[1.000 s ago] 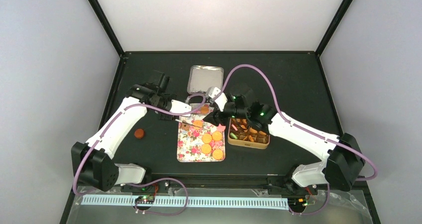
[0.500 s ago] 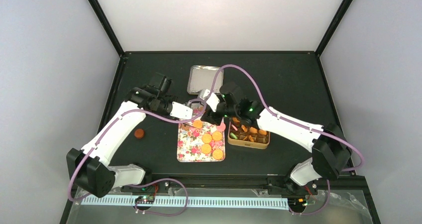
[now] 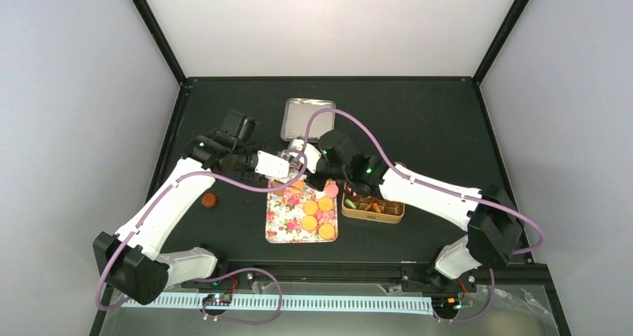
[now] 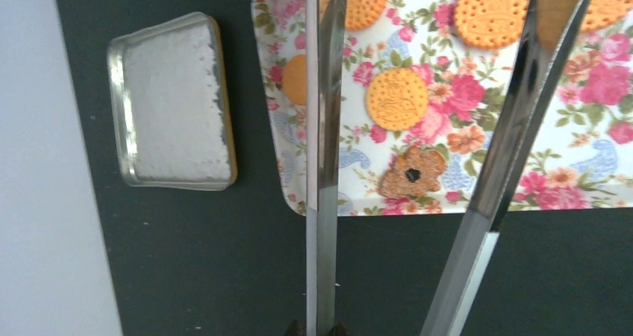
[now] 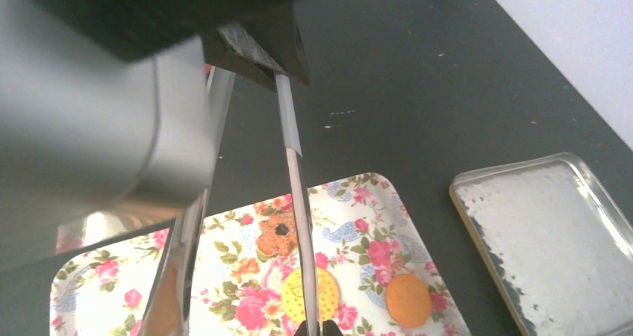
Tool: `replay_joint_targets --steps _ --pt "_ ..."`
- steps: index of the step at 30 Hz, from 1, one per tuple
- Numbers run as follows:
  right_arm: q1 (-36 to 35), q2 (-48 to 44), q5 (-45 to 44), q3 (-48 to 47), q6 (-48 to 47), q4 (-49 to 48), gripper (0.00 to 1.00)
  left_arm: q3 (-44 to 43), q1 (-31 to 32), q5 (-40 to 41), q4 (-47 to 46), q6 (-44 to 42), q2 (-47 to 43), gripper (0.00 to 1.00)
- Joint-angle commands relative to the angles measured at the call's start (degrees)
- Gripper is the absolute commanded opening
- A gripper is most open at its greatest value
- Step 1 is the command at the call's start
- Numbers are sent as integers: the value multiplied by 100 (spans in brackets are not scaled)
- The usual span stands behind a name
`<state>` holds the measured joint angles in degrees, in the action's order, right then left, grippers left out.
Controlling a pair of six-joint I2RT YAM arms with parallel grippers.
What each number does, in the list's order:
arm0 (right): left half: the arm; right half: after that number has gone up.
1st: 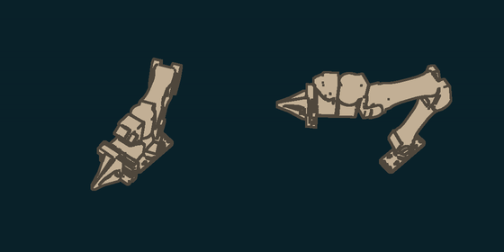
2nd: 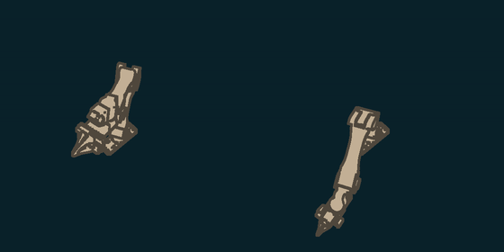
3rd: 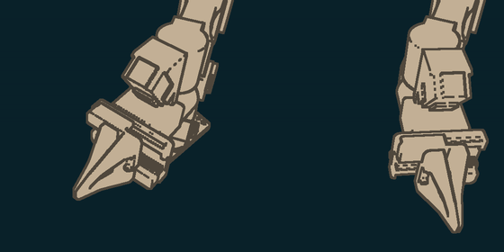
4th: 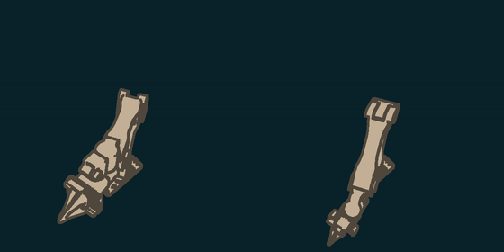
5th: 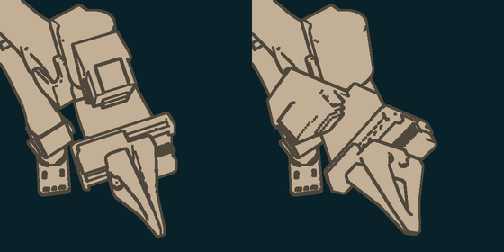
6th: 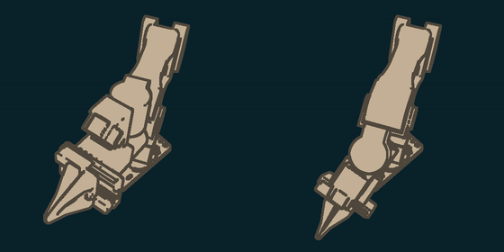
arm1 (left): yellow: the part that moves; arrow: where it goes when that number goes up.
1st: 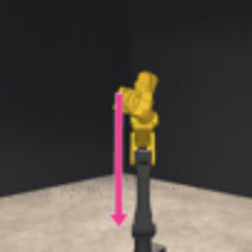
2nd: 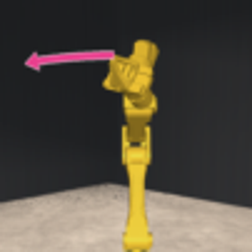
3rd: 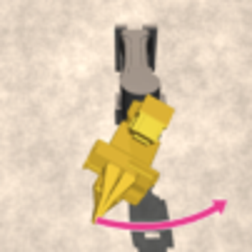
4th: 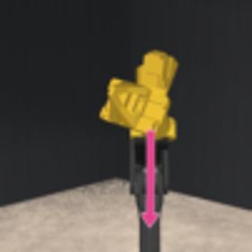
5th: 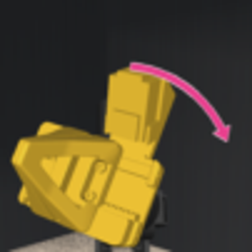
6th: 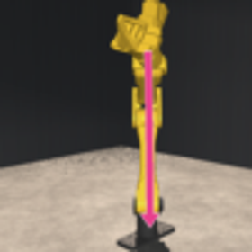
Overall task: Pack the cookies
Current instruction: Pass from the left arm to the right
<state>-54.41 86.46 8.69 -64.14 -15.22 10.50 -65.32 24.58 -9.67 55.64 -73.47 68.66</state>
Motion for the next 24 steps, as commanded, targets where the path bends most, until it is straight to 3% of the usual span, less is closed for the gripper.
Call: replay_joint_targets --steps 1,4,8,10,15,18,21,24 --pt "131 -228 -1178 146 300 -468 1 82 152 -61 -340 -3 -380 5" --pt "131 -316 -1259 260 470 -557 1 185 161 -5 -596 43 -435 10" --pt "125 -314 -1098 425 989 -670 1 356 170 98 -1153 423 -483 47" --pt "128 -333 -1209 614 1275 -866 1 307 176 128 -1367 903 -503 73" --pt "116 -502 -1726 1119 1831 -1500 1 149 160 196 -1666 2210 -578 79" --pt "58 -528 -2469 1240 2087 -1699 1 58 73 162 -1805 3206 -604 82" --pt "37 -670 -2797 1376 2406 -2047 1 -173 -156 -253 -1698 4316 -527 85" --pt "36 -983 -2957 1587 2658 -2619 1 -499 -658 -1314 -1551 5278 -422 89"
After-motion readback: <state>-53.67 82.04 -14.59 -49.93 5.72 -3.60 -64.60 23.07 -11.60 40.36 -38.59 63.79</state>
